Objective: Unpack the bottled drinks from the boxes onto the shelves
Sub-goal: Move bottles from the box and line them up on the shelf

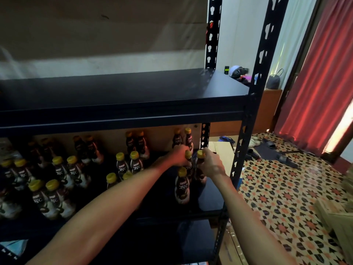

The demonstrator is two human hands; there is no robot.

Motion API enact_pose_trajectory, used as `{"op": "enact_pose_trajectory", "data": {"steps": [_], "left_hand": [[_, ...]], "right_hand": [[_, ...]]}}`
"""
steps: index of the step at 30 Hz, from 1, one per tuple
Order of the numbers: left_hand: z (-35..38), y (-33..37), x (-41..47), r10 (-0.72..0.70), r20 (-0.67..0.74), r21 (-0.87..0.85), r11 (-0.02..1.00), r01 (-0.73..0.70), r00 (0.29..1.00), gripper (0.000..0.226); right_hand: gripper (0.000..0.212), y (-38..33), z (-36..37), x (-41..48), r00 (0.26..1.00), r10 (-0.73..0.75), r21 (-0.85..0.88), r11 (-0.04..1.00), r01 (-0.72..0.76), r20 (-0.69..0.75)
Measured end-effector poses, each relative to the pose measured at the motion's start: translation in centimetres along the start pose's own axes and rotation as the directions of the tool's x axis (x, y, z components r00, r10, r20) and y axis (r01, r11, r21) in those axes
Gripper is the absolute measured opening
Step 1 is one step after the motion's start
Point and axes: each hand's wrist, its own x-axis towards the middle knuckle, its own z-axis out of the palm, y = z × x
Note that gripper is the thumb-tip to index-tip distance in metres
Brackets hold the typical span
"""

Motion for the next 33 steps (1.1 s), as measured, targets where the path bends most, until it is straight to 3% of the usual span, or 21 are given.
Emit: {"op": "enact_pose_trajectory", "data": {"steps": [9, 19, 28, 33], "left_hand": [[-1.5, -2.1, 0.6, -0.066, 0.042, -0.009, 0.998, 0.067, 0.997, 0.013], [-1.7, -3.2, 0.8, -0.113, 0.037, -0.084, 0.990, 0.115, 0.993, 0.034], [-2.0, -3.0, 0.4, -0.119, 0.035, -0.075, 0.990, 0.122, 0.992, 0.037], [-1.9, -2.7, -0.2, -0.102, 0.014, -0.085, 0.991, 0.102, 0.995, 0.046]], "right_hand": [[0.029, -1.2, 1.3, 1.0, 0.999, -0.053, 0.105, 0.993, 0.053, -0.004], [0.031, -1.3, 1.9, 1.8, 0.996, -0.089, 0.079, 0.993, 0.089, -0.012], [0.037, -1.4, 1.8, 1.5, 0.997, -0.081, 0.095, 0.992, 0.081, -0.011], [0.037, -1.3, 1.5, 1.3, 0.996, -0.076, 0.108, 0.992, 0.071, 0.044]]}}
